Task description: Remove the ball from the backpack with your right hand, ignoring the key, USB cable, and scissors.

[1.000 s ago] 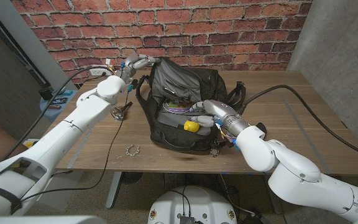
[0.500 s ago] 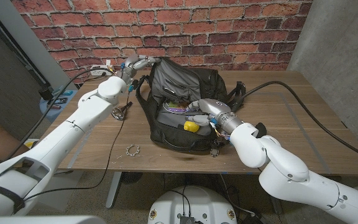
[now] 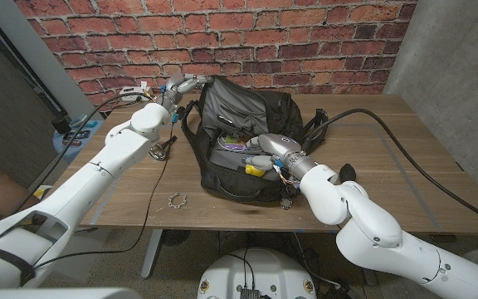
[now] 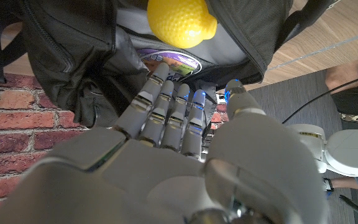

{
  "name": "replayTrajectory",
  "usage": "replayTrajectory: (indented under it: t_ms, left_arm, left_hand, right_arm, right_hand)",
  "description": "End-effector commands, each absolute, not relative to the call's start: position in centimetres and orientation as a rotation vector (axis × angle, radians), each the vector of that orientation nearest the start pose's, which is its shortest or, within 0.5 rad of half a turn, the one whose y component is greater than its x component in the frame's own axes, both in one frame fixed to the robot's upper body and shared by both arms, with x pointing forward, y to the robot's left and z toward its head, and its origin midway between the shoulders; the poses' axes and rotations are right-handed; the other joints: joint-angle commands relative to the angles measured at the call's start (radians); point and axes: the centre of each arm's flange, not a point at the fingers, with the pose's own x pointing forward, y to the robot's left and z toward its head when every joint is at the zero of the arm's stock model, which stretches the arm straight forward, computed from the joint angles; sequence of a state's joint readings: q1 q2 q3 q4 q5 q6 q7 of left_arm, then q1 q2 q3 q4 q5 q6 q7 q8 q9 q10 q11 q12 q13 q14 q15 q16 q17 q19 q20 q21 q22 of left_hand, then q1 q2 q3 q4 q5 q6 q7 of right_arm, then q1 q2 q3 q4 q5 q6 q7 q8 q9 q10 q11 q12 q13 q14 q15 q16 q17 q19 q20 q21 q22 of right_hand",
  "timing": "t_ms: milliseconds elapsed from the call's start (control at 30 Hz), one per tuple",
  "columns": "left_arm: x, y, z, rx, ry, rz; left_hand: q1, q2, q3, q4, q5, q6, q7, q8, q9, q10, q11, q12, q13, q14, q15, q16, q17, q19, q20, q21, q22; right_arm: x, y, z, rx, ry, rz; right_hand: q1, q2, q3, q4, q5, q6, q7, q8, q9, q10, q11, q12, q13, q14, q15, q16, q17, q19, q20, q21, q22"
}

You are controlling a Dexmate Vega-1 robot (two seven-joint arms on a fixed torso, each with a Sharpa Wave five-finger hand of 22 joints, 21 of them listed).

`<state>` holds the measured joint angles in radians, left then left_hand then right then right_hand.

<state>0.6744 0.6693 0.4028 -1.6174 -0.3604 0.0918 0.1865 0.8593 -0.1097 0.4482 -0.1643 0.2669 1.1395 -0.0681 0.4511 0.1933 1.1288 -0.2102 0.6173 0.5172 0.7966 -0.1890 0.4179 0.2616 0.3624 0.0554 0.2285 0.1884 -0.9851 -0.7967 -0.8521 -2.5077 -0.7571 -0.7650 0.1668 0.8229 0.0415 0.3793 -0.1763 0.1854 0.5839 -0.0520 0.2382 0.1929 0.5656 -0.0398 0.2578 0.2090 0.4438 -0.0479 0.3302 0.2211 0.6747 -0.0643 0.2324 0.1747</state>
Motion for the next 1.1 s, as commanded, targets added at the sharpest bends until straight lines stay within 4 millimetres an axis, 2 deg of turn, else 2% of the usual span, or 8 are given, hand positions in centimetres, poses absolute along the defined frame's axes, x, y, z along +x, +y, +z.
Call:
replayTrajectory:
  t_ms: [33, 433, 700, 1100]
  left_arm:
    - [61.5, 28.4, 11.5, 0.363, -0.671, -0.020]
    - [61.1, 29.1, 11.0, 0.359, -0.666, -0.012]
    - [61.2, 29.4, 11.0, 0.360, -0.664, -0.016]
    - [61.5, 29.5, 11.3, 0.366, -0.663, -0.015]
  left_hand:
    - [0.142, 0.148, -0.005, 0.001, 0.009, 0.002, 0.006, -0.003, 0.002, -0.001, 0.004, -0.002, 0.005, -0.001, 0.001, 0.000, 0.004, 0.002, 0.008, -0.002, 0.002]
    - [0.143, 0.148, -0.005, 0.001, 0.011, 0.000, 0.005, -0.007, 0.003, -0.003, 0.005, -0.004, 0.010, -0.003, 0.003, -0.003, 0.004, 0.002, 0.010, -0.002, 0.002]
    - [0.143, 0.149, -0.006, 0.001, 0.013, 0.001, 0.006, -0.008, 0.003, -0.005, 0.007, -0.005, 0.012, -0.002, 0.006, -0.002, 0.006, 0.001, 0.010, -0.002, 0.002]
    - [0.144, 0.149, -0.007, 0.001, 0.014, 0.001, 0.007, -0.011, 0.004, -0.003, 0.004, -0.007, 0.013, -0.002, 0.007, -0.005, 0.006, 0.000, 0.011, -0.002, 0.002]
  right_arm:
    - [41.8, -6.2, -3.7, -1.352, -0.632, 0.197]
    - [42.8, -5.3, -3.8, -1.383, -0.635, 0.224]
    - [43.7, -5.3, -3.5, -1.433, -0.625, 0.235]
    - [44.9, -5.9, -3.4, -1.491, -0.623, 0.278]
  right_hand:
    - [0.021, 0.007, -0.002, 0.005, -0.001, 0.002, -0.007, -0.005, 0.005, 0.003, -0.006, -0.006, 0.002, 0.030, -0.088, 0.017, 0.010, 0.019, -0.015, 0.005, 0.005]
    - [0.055, 0.007, -0.006, 0.000, 0.000, -0.022, -0.014, -0.020, 0.004, -0.024, -0.015, -0.025, 0.002, 0.049, -0.103, 0.038, 0.029, 0.033, -0.024, 0.009, 0.008]
    - [0.085, -0.002, -0.010, -0.003, -0.001, -0.050, -0.012, -0.032, 0.005, -0.050, -0.014, -0.039, 0.002, 0.021, -0.102, 0.035, 0.040, 0.021, -0.024, 0.004, 0.010]
    - [0.104, -0.016, -0.019, -0.003, -0.003, -0.066, -0.012, -0.037, 0.005, -0.067, -0.017, -0.047, 0.003, -0.001, -0.099, 0.031, 0.047, 0.009, -0.021, -0.001, 0.010]
